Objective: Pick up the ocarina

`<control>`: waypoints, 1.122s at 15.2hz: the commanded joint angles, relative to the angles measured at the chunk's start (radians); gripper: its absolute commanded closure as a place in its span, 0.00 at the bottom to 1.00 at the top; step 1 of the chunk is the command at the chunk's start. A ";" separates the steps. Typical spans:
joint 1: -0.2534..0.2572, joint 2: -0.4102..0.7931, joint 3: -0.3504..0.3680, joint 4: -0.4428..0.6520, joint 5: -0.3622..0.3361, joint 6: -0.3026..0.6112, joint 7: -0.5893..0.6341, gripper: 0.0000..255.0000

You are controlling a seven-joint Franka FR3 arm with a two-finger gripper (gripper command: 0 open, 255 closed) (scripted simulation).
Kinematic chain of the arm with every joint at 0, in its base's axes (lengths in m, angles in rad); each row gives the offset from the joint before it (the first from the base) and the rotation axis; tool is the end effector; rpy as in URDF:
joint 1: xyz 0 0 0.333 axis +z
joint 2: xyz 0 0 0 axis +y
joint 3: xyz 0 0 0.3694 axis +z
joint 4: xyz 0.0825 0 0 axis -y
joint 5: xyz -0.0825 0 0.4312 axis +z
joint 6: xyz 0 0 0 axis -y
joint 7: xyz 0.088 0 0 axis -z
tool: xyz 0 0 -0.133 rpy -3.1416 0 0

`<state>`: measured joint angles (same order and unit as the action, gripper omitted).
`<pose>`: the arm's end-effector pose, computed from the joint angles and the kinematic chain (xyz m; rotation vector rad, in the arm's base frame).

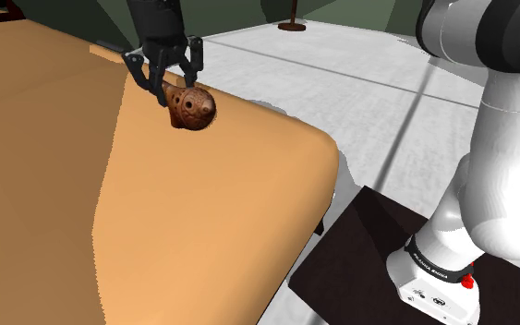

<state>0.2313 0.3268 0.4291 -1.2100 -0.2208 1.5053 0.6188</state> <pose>0.6041 0.3612 0.6339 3.0682 0.0117 0.0724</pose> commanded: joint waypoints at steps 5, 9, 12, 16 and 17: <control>0.017 0.028 0.000 0.096 -0.013 -0.071 -0.003 1.00; 0.044 0.071 -0.001 0.218 -0.033 -0.151 -0.006 1.00; 0.073 0.118 -0.004 0.335 -0.055 -0.223 -0.011 1.00; 0.153 0.239 -0.022 0.607 -0.110 -0.369 -0.032 1.00; 0.161 0.249 -0.026 0.627 -0.113 -0.378 -0.034 1.00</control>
<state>0.3761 0.5540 0.4078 -0.6329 -0.3243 1.1541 0.5886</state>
